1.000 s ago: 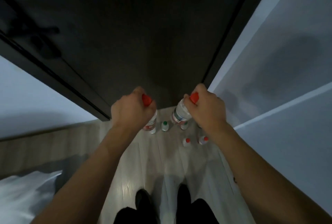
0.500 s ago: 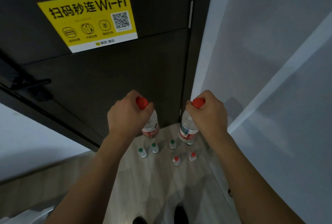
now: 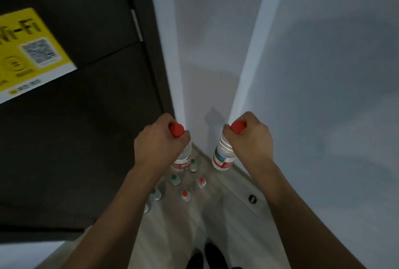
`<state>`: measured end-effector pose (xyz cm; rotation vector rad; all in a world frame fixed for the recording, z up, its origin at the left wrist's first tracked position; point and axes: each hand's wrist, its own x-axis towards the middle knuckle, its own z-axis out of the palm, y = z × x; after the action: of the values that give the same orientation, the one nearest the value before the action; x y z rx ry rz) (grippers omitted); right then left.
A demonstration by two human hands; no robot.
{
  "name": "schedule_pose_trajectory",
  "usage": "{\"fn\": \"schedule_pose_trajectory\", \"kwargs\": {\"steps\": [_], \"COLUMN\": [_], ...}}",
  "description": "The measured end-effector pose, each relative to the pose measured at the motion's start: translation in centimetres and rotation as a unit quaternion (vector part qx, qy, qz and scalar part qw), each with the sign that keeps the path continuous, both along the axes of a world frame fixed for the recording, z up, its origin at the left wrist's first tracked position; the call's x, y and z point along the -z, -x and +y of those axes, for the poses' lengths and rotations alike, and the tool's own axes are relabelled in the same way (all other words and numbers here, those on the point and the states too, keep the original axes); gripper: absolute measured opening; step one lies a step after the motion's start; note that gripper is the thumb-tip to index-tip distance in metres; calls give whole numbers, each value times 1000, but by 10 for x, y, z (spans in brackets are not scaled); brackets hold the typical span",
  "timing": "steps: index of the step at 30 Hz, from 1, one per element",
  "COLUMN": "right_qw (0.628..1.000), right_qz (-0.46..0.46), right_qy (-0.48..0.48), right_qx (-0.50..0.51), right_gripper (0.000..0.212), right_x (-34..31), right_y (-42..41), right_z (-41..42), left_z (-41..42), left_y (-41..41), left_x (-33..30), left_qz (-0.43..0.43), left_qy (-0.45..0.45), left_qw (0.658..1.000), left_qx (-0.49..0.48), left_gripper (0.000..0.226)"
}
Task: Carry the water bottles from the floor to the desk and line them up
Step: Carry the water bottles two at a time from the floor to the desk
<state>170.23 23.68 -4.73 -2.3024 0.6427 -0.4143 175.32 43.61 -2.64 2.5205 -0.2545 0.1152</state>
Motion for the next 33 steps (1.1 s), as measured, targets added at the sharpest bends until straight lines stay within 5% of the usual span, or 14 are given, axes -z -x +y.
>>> {"fn": "schedule_pose_trajectory", "kwargs": {"steps": [16,33], "right_qw": [941,807], "right_qz": [-23,-47], "right_qy": [10,32], "right_qx": [336,588], "right_gripper": [21,23], "right_x": [-42,-42], "right_y": [177,522], "right_z": [-86,-130], "left_z": [-169,-319], "left_y": [71,374], "left_x": [-21,-36], "left_qz": [1,-54], "left_qy": [33,40], "left_qw": [946,827], "left_qx": [322,558], "left_gripper": [25,27]}}
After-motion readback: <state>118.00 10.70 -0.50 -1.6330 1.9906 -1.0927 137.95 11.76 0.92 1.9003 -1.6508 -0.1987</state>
